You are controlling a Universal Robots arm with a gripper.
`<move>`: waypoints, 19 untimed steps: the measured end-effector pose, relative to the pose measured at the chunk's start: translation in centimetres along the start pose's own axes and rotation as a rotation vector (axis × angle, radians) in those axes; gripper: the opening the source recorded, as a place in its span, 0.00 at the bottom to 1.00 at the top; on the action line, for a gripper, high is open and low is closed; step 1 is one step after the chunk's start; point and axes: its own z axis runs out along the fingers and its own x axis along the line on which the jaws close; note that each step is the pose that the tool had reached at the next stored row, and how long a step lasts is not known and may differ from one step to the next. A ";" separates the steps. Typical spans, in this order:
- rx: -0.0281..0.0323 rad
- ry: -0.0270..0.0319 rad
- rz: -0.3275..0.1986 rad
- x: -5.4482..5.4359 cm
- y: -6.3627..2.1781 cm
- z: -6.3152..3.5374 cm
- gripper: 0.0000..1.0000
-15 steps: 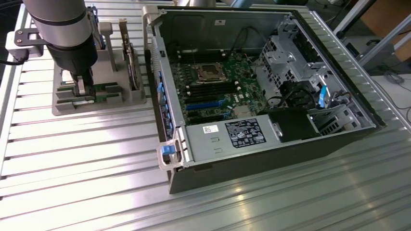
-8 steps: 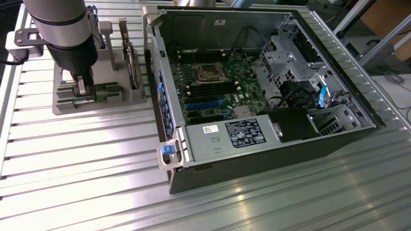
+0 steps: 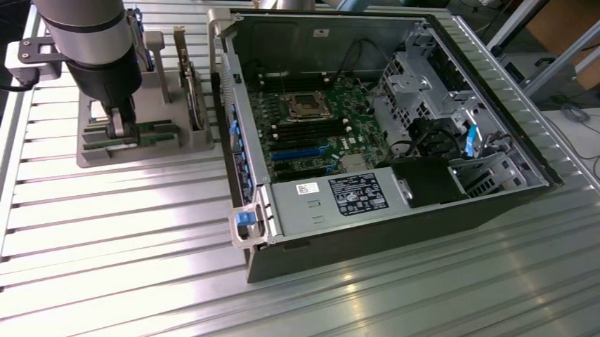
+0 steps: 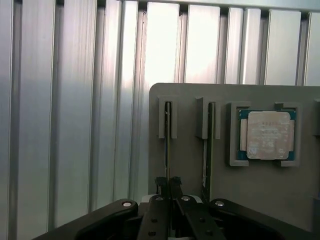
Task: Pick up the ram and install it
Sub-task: 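Pick up the ram and move it above insertion slot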
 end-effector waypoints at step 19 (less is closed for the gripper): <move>-0.0001 0.0000 0.000 0.0 0.09 -2.50 0.12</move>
